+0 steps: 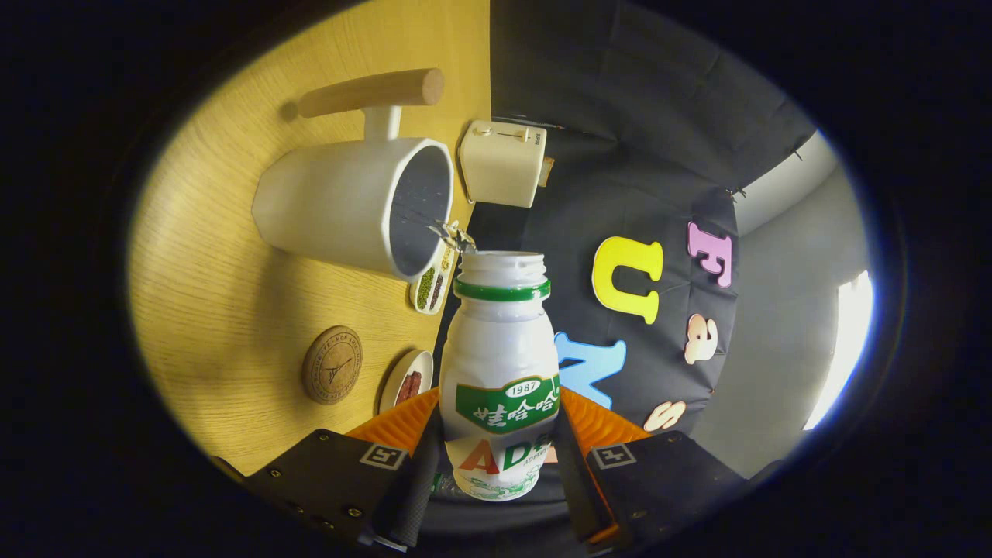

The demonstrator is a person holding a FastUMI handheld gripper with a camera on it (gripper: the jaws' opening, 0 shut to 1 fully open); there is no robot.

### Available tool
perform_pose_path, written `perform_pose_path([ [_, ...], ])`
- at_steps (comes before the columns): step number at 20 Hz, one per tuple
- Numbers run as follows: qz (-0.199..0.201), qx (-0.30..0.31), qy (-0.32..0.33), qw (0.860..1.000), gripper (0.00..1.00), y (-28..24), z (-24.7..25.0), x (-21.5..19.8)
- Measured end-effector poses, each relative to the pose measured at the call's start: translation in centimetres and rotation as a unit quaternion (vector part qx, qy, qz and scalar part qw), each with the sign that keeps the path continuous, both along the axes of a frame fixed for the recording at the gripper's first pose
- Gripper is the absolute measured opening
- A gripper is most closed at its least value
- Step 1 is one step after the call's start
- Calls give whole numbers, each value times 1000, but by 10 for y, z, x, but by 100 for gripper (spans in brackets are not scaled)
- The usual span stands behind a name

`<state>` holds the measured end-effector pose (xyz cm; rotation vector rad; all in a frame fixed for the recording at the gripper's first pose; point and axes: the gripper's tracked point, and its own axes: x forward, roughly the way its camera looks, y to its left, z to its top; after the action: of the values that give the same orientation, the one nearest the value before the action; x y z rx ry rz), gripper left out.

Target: Take the bottle from table, then pour the juice into the cup, finally place the bottle on the coaster

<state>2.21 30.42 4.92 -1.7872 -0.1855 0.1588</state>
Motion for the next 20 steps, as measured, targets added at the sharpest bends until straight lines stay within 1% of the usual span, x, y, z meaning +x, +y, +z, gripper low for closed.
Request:
perform_pose_path([
  [20, 2, -42, -31, 999, 71, 4, 27, -2],
])
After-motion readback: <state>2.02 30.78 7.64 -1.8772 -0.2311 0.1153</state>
